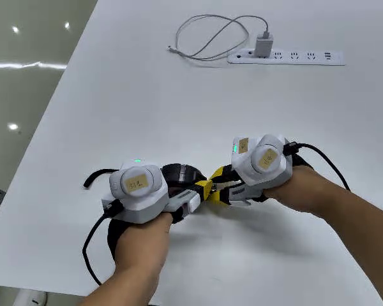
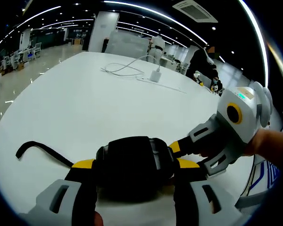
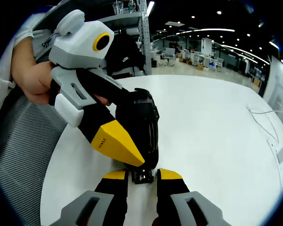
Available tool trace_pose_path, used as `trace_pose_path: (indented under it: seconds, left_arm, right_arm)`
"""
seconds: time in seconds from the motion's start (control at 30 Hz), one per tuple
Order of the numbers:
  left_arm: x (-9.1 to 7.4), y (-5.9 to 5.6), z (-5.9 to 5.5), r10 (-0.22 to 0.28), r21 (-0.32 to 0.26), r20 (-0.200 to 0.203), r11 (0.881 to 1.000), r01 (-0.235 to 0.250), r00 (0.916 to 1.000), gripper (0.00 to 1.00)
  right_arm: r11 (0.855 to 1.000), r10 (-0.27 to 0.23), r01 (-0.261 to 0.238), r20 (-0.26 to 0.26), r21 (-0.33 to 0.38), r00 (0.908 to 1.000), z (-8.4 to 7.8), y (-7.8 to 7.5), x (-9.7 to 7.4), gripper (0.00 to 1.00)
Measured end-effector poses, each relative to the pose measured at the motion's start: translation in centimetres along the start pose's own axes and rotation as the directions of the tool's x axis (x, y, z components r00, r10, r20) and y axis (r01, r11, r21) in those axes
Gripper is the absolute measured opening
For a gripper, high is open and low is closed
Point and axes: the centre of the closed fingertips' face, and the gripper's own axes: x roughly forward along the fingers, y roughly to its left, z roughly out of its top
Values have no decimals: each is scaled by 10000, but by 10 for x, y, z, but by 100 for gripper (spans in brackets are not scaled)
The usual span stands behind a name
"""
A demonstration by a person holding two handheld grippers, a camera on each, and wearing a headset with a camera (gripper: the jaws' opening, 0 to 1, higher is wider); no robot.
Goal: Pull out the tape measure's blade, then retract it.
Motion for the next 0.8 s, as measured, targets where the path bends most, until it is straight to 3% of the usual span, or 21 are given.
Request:
trace_pose_path:
  seconds: [0.37,0.8]
  left_arm:
    - [0,-1,3,-117,168,113,9998,115,9999,68]
    - [-8,-2,4,-493,1139,15,9923,488,9988,74]
  right_arm:
    - [9996,-235,233,114,149,9997,1,-4,-7,23]
    - [9978,-543,533,239,399,9982,0,-4,-21,25]
